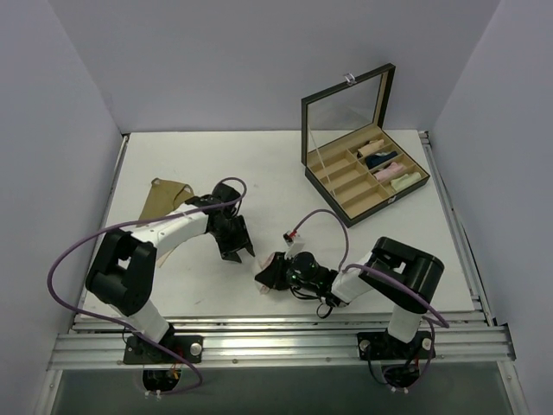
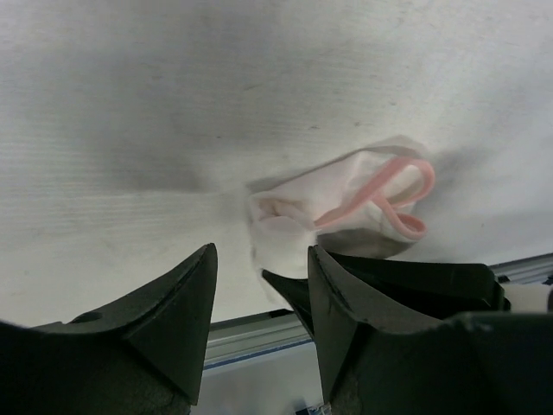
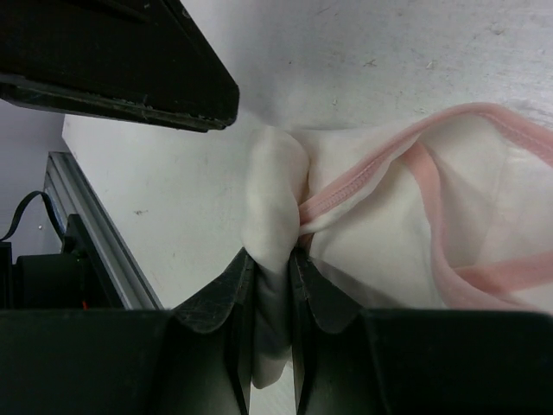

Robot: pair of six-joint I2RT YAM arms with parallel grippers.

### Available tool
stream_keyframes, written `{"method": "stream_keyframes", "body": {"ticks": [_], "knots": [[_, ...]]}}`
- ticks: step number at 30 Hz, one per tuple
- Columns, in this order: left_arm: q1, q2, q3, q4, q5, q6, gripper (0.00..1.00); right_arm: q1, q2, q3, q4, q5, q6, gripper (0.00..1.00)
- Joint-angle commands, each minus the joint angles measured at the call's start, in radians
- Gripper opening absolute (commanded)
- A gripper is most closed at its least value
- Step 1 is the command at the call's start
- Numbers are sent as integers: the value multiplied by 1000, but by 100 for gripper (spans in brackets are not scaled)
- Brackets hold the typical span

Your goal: Roll the underwear

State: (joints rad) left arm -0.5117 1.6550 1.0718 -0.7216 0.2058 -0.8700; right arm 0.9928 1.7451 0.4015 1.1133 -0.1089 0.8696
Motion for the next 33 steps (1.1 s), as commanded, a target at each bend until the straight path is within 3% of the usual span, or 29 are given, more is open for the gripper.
{"method": "stream_keyframes", "body": {"ticks": [1, 17, 20, 21, 22, 25, 29, 33], "knots": [[-22, -15, -13, 131, 60, 8, 54, -20, 80, -38, -107, -43, -18, 5], [-70, 29, -115, 257, 63, -14, 54, -46, 117, -41, -70, -67, -12, 6], [-80, 77, -99, 266, 61, -17, 49, -46, 110, -33, -96, -69, -11, 10], [-86, 87, -92, 258, 61, -20, 45, -46, 102, -26, -122, -66, -12, 12], [-87, 100, -90, 254, 64, -15, 33, -46, 90, -14, -162, -51, -23, 15], [-97, 97, -88, 220, 49, -9, 20, -48, -4, 36, -364, -14, -66, 28], [-108, 86, -67, 159, -3, 0, 13, -46, -183, 131, -704, 101, -168, 37], [-113, 98, -18, 73, -49, 8, 12, -40, -291, 227, -885, 198, -244, 41]]}}
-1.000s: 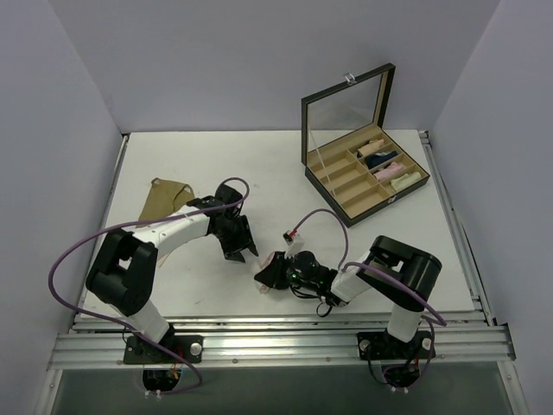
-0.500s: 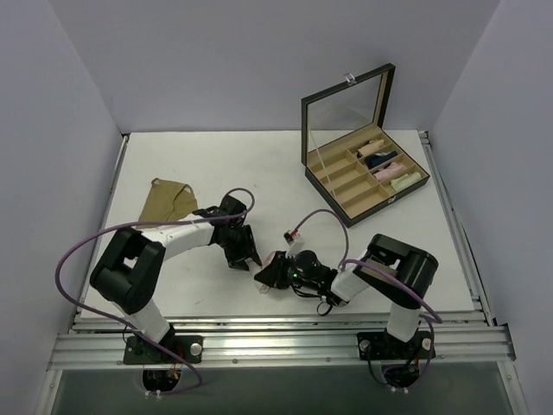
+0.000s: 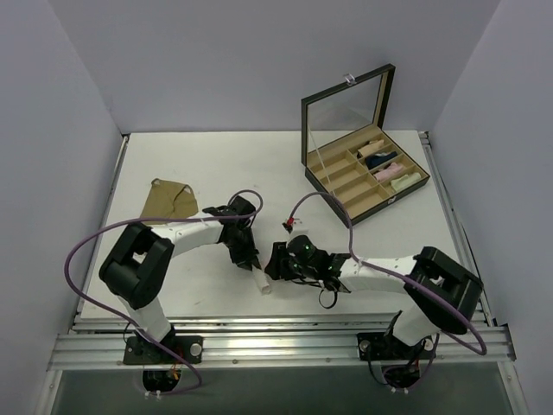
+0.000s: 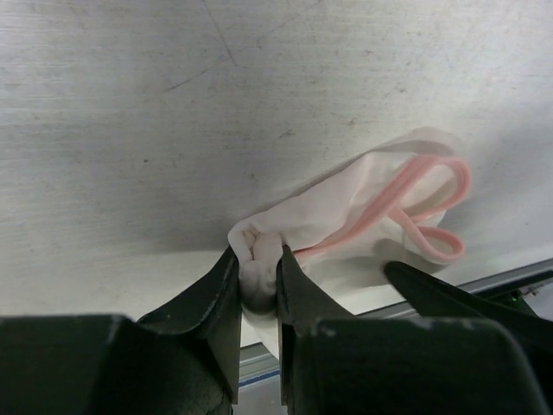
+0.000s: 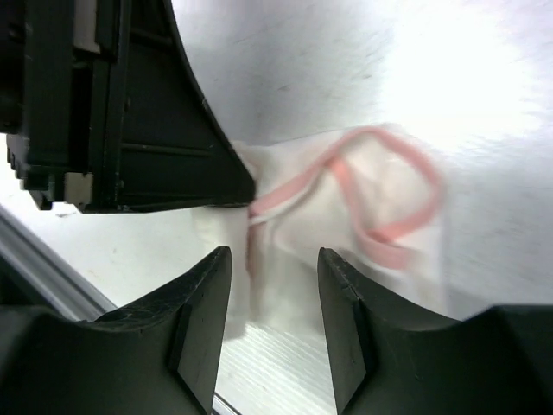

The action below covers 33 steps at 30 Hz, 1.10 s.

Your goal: Roll the underwear

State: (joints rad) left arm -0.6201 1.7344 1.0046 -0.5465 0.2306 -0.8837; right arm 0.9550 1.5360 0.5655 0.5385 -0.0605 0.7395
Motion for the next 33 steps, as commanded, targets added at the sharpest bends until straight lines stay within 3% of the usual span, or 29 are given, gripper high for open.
{"method": "stream_keyframes", "body": {"ticks": [1, 8, 16, 30, 33], "knots": [[-9, 30, 63, -137, -89, 22, 12, 4, -95, 94, -330, 162, -126, 41], [-36, 83, 169, -295, -152, 29, 11, 146, -114, 217, -448, 338, -213, 43], [-43, 137, 244, -385, -165, 28, 11, 301, 16, 300, -414, 439, -236, 47], [-44, 180, 310, -458, -180, 29, 11, 356, 311, 514, -486, 548, -312, 46], [-44, 186, 305, -464, -180, 29, 11, 370, 322, 495, -506, 571, -267, 40]]}}
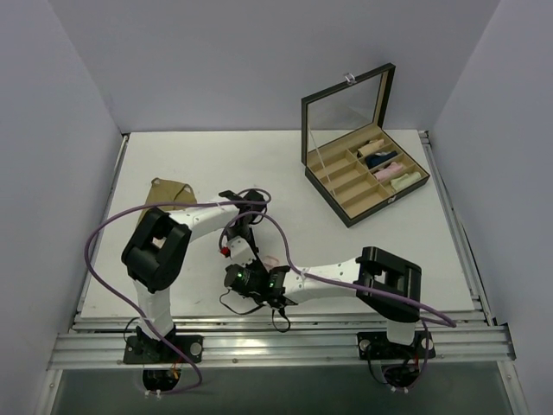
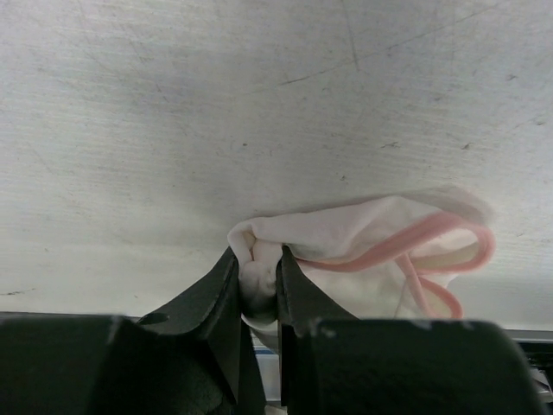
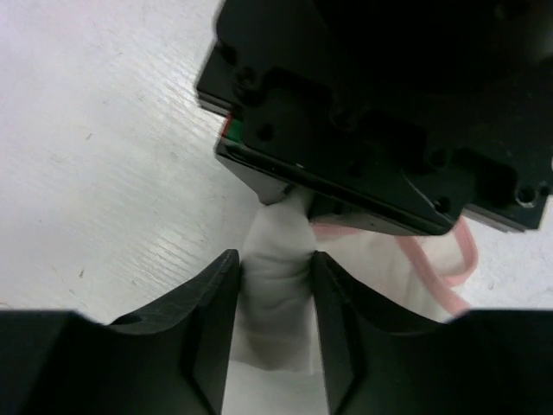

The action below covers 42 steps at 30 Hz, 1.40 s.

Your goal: Roll the underwear

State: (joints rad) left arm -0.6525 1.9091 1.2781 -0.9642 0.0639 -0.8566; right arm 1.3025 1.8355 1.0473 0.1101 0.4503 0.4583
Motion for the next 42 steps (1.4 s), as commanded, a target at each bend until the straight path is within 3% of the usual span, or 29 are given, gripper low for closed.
{"method": "stream_keyframes", "body": {"ticks": [1, 4, 8, 12, 17, 24, 27, 30, 42], "knots": [[-10, 11, 29, -47, -9, -4, 11, 23, 24, 4, -82, 60, 31, 32], [4, 4, 14, -44, 2, -13, 12, 24, 10, -64, -69, 59, 103, 17], [56, -25, -17, -15, 48, -21, 18, 23, -21, -180, -6, 19, 175, 6], [100, -71, -26, 7, 85, -32, 32, 21, -44, -253, 68, -25, 217, 5], [183, -128, -31, 41, 129, -48, 43, 20, -53, -309, 132, -56, 244, 5], [246, -220, -62, 64, 91, -27, 48, -84, -99, -452, 318, -191, 305, 4], [248, -295, -120, 126, 85, -12, 49, -152, -148, -588, 558, -310, 335, 4], [248, -344, -177, 223, 149, -18, 52, -218, -150, -665, 678, -390, 361, 5], [185, -320, -299, 363, 252, -6, 55, -330, 11, -704, 974, -608, 356, 6]]}}
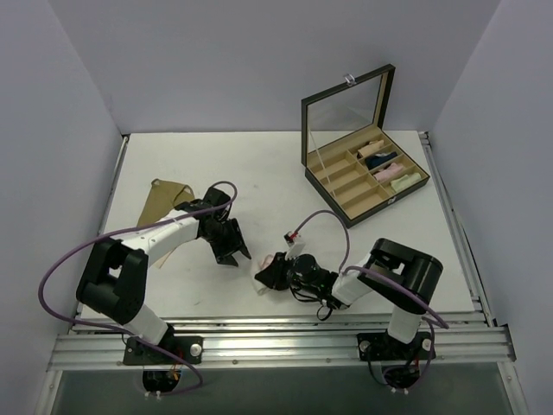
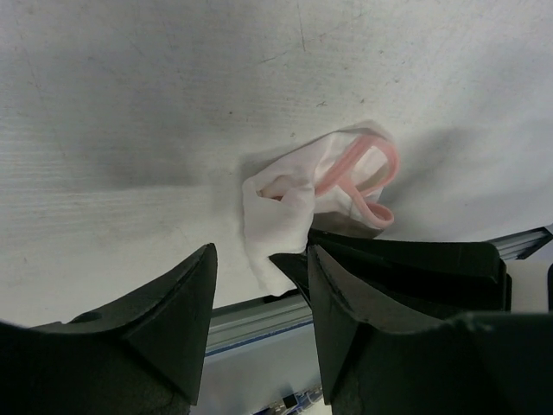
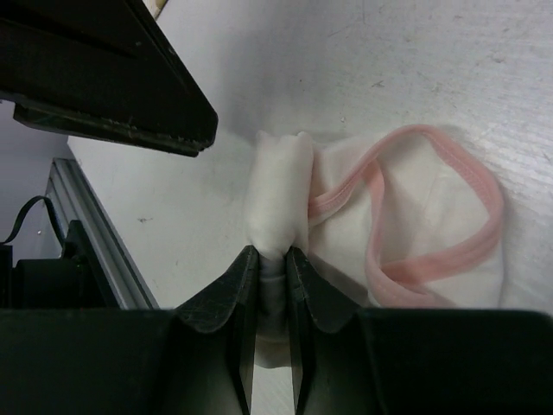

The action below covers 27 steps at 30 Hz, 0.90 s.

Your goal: Roll the underwear

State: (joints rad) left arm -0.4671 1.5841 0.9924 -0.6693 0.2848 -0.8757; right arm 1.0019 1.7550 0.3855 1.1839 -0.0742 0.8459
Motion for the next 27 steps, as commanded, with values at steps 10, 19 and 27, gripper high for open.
{"method": "stream_keyframes", "body": {"ticks": [10, 19, 27], "knots": [[-2, 17, -24, 14, -50, 15, 56, -123, 198, 116, -181, -257, -166, 7], [-2, 82, -3, -15, -142, -16, 57, -155, 238, 219, -271, -318, -241, 8], [-2, 184, 60, 5, -184, -20, 49, -155, 241, 250, -319, -323, -263, 8]]}}
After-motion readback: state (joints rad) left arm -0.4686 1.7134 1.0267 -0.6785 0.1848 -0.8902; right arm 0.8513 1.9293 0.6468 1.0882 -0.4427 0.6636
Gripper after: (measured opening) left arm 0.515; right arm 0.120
